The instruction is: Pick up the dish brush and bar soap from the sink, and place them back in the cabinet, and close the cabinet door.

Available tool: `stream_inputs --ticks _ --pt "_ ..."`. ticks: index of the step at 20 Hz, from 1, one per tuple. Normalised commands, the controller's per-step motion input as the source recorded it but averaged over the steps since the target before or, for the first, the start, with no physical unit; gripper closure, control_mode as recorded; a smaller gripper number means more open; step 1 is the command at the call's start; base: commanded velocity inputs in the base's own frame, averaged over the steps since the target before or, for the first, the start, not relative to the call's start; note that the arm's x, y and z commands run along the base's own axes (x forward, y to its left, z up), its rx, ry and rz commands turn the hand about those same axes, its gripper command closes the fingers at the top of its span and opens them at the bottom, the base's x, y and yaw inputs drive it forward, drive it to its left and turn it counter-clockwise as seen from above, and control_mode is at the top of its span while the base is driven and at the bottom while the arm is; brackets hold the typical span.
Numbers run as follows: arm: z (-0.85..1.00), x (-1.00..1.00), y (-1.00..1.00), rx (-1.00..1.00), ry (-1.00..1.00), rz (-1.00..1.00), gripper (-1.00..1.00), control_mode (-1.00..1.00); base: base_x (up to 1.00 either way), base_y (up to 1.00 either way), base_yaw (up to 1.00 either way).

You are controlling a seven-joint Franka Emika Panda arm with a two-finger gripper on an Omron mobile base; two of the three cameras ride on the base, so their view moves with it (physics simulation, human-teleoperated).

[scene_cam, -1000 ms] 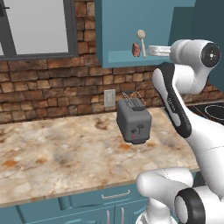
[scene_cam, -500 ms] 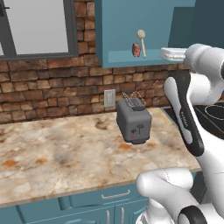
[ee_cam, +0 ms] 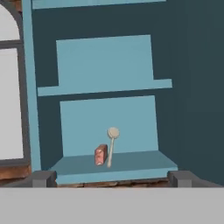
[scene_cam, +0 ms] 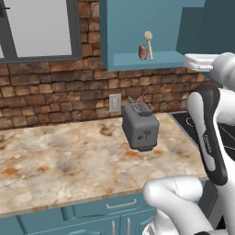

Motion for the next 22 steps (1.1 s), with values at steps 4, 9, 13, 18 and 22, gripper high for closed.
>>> stream_inputs --ticks 4,9,13,18,22 --pt "0.18 -0.52 -0.08 0.00 -0.02 0.00 -1.00 -1.00 0.00 0.00 0.00" --pt "0.20 -0.53 -0.03 0.00 -0.01 0.00 -1.00 -1.00 0.00 0.00 0.00" --pt "0.21 -0.55 -0.03 0.00 -0.01 0.00 -1.00 -1.00 0.00 0.00 0.00" --pt "0.07 -0.49 0.00 0.00 -0.02 0.00 -1.00 -1.00 0.00 0.00 0.00" --pt "0.00 -0.48 -0.01 0.00 -0.03 0.00 -1.00 -1.00 0.00 0.00 0.00"
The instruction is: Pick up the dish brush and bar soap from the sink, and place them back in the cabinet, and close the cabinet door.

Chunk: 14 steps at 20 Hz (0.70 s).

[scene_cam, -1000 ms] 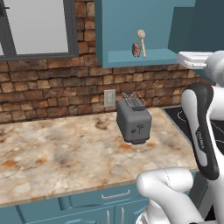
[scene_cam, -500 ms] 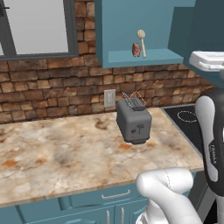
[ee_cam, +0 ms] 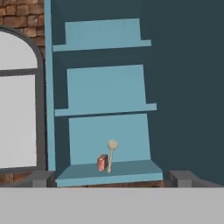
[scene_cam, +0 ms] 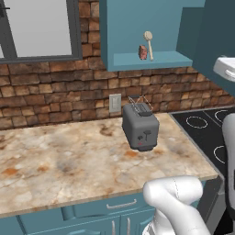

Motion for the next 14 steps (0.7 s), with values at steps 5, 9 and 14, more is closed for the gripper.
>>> stream_inputs --ticks 5,9,14 --pt "0.00 -0.49 -0.05 0.00 -0.05 0.00 -1.00 -1.00 0.00 0.00 0.00" --pt "0.00 -0.39 -0.08 0.00 -0.02 0.00 -1.00 -1.00 0.00 0.00 0.00" --pt "0.00 -0.30 -0.09 -0.01 0.00 0.00 -1.00 -1.00 0.00 0.00 0.00"
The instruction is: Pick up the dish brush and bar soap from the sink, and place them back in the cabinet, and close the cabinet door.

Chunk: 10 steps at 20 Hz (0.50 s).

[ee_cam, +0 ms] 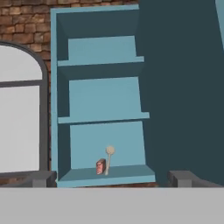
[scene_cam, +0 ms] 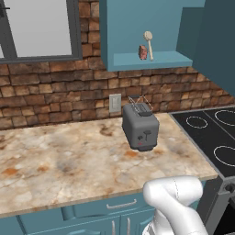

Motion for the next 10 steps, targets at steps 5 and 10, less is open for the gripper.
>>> stream_inputs --ticks 5,10 --pt "0.00 -0.23 -0.22 0.00 0.00 0.00 -1.00 -1.00 0.00 0.00 0.00" --pt "0.00 -0.13 -0.22 0.00 0.00 0.00 -1.00 -1.00 0.00 0.00 0.00"
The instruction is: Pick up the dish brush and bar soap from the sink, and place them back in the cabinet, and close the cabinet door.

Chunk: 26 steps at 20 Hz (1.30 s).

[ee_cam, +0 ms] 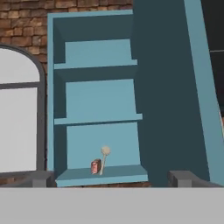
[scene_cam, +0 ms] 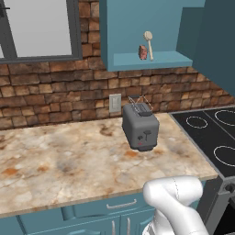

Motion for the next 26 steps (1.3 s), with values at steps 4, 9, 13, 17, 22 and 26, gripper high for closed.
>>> stream_inputs --ticks 4,9,13,17,22,26 --pt "-0.02 0.00 -0.22 0.00 0.00 0.00 -1.00 -1.00 0.00 0.00 0.00" --pt "-0.01 0.00 -0.21 0.00 0.00 0.00 -1.00 -1.00 0.00 0.00 0.00" --pt "-0.04 -0.01 -0.22 0.00 -0.01 0.00 -1.00 -1.00 0.00 0.00 0.00" --pt "-0.06 -0.04 -0.25 0.00 -0.02 0.00 -1.00 -1.00 0.00 0.00 0.00" --pt "-0.06 -0.04 -0.25 0.00 -0.02 0.00 -1.00 -1.00 0.00 0.00 0.00" --pt "-0.02 0.00 -0.23 0.00 0.00 0.00 -1.00 -1.00 0.00 0.00 0.00"
